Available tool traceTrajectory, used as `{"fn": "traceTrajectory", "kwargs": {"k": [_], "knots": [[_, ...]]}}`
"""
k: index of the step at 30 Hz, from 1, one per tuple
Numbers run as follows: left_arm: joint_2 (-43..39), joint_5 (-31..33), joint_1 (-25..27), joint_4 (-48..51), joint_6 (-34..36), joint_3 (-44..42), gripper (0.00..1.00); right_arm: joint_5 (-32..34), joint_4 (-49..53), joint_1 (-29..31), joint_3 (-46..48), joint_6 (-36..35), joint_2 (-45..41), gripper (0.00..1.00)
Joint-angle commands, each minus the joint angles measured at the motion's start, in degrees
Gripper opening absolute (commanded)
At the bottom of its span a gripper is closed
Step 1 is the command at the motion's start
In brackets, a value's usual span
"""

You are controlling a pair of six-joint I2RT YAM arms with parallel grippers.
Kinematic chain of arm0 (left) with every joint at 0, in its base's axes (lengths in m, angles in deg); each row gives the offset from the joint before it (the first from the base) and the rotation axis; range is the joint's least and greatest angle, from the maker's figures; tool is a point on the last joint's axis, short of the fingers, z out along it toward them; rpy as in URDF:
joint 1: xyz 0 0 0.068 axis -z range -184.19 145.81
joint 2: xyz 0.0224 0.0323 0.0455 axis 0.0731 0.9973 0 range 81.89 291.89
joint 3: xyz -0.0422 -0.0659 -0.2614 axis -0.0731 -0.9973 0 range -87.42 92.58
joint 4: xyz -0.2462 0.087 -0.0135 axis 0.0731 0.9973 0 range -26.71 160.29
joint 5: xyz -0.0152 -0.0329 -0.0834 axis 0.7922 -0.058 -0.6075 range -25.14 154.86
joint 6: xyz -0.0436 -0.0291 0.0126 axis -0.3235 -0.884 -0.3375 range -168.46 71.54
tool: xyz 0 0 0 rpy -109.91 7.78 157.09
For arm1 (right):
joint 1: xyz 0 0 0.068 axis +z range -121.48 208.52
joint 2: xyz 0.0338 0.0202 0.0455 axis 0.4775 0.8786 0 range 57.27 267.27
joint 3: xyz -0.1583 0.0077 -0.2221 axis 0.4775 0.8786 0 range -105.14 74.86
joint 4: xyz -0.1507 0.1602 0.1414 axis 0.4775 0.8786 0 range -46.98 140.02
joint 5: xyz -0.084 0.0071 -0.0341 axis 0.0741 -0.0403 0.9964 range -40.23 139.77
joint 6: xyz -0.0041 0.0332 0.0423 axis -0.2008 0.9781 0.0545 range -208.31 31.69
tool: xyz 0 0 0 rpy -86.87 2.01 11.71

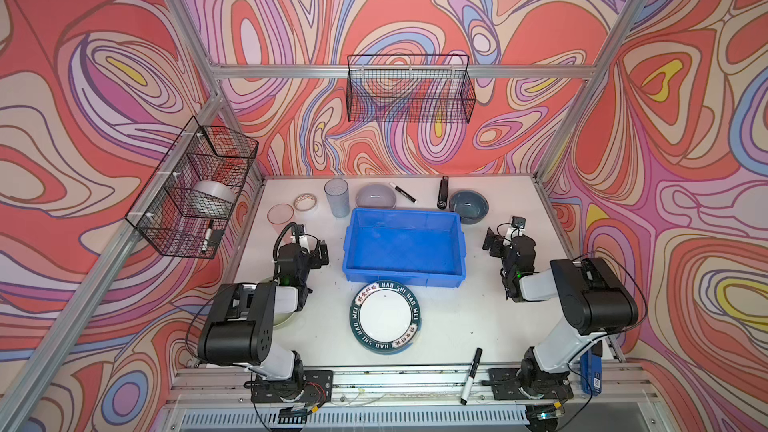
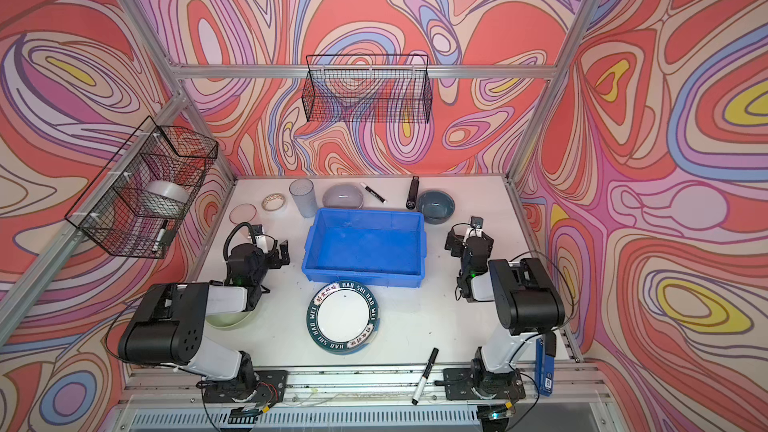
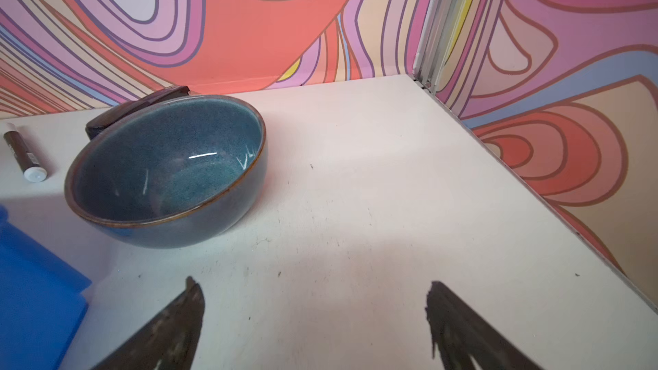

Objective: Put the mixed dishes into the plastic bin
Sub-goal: 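Move both grippers from rest toward the plate stack in front of the bin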

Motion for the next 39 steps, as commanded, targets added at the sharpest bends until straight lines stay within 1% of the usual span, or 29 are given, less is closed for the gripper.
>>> {"fn": "traceTrajectory", "kwargs": {"k": [1,5,7,8,26,29,32,35,36,37,39], "knots": [[0.4,-0.1,-0.2,-1.4,0.5,0.3,1.0,0.5,-0.6,-0.1,-0.6,0.2,0.2,0.99],[0.5,-0.2,-0.2,-1.4,0.6,0.4,1.0,0.5,-0.6,-0.1,-0.6,0.2,0.2,0.98],[0.5,-2.7,-0.2,-0.5,1.5,0.9,1.0,0.5,-0.6,-0.1,-0.7,0.2,0.2,0.98],[0.5,-2.9,-0.2,-0.3,1.5,0.8,1.0,0.5,-0.5,-0.1,-0.7,0.2,0.2,0.98],[0.5,-2.8,-0.2,-0.7,1.4,0.7,1.0,0.5,-0.8,-0.1,-0.5,0.1,0.1,0.99],[-0.2,-3.4,-0.2,-0.6,1.8,0.6,1.0,1.0,0.7,-0.1,-0.6,0.3,-1.4,0.99],[-4.7,-1.4,-0.2,4.0,1.0,0.9,1.0,2.4,7.5,-0.1,-2.1,0.3,-6.3,0.98],[-10.2,1.5,0.0,14.0,-0.6,3.4,1.0,5.0,18.8,-0.1,-5.3,1.2,-11.0,0.98],[-12.2,4.1,0.3,16.8,-1.8,4.1,1.0,7.8,22.9,-0.1,-7.2,3.3,-12.0,0.98],[-14.5,6.0,0.6,19.8,-2.8,4.6,1.0,9.0,30.4,-0.1,-10.0,6.0,-12.9,0.99],[-18.5,9.1,1.4,26.7,-5.1,6.4,1.0,8.7,38.8,0.1,-13.6,7.3,-14.5,0.98]]}}
